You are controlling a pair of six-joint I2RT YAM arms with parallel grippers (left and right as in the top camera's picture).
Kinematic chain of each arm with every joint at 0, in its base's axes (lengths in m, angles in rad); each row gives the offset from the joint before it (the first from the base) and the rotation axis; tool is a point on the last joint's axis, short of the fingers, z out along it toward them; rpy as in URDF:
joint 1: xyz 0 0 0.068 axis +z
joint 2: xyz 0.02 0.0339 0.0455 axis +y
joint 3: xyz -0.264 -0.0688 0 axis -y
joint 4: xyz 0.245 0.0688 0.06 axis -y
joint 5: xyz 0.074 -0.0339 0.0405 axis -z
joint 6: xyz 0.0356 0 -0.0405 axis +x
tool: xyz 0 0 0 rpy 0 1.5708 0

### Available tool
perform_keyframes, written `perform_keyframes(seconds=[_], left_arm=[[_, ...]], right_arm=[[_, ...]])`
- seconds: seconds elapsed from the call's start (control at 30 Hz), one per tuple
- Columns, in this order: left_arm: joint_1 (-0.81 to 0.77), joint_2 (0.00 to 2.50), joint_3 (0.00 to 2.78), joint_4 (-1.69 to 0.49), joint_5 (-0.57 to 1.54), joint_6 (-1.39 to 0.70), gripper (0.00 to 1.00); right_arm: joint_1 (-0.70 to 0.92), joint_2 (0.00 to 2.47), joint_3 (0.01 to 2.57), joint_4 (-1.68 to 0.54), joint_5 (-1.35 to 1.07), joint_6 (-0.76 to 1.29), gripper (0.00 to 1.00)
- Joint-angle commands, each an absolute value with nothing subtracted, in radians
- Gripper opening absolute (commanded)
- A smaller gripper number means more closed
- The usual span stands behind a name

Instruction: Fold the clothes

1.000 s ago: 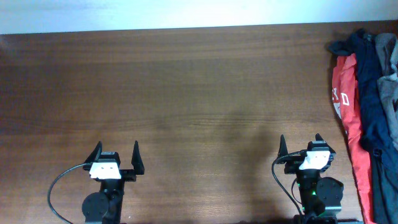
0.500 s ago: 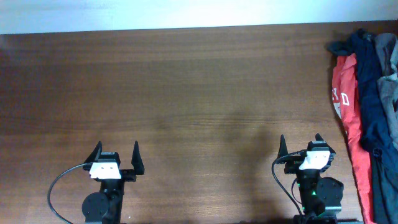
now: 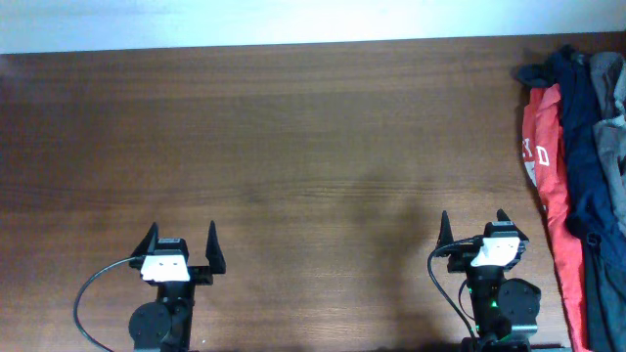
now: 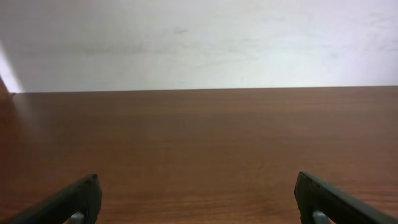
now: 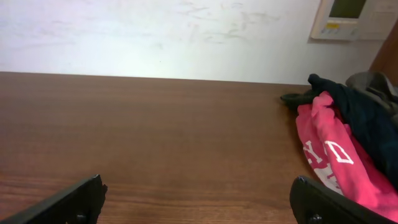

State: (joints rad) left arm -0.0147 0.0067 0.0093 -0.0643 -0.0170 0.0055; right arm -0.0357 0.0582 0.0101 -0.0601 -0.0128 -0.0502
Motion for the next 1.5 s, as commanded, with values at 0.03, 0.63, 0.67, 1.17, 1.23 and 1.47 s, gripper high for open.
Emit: perform_keyframes(seconds=[0.03, 0.63, 0.67, 1.17, 1.23, 1.47], left_arm=[[-0.019, 0.007, 0.009, -0.053, -0.041, 0.031, 0.99], [-0.019, 0.052, 0.12, 0.027, 0.116, 0.031, 0.99], [-0.019, 0.078, 0.154, 0.019, 0.099, 0.031, 0.99], [-0.019, 1.018, 1.033, -0.491, 0.229, 0.033, 0.99], [-0.019, 1.133, 1.148, -0.582, 0.237, 0.035, 0.99], [-0.019, 1.336, 1.314, -0.733, 0.332, -0.004, 0.99]], right_arm=[[-0.033, 0.06, 0.006, -0.06, -0.068, -0.045, 0.99], [-0.033, 0.2, 0.2, -0.225, -0.218, 0.151, 0.99], [-0.033, 0.237, 0.251, -0.265, -0.218, 0.151, 0.99], [-0.033, 1.005, 1.059, -0.75, -0.298, 0.15, 0.99], [-0.033, 1.07, 1.093, -0.768, -0.304, 0.152, 0.99], [-0.14, 1.302, 1.236, -0.875, -0.174, 0.306, 0.99]])
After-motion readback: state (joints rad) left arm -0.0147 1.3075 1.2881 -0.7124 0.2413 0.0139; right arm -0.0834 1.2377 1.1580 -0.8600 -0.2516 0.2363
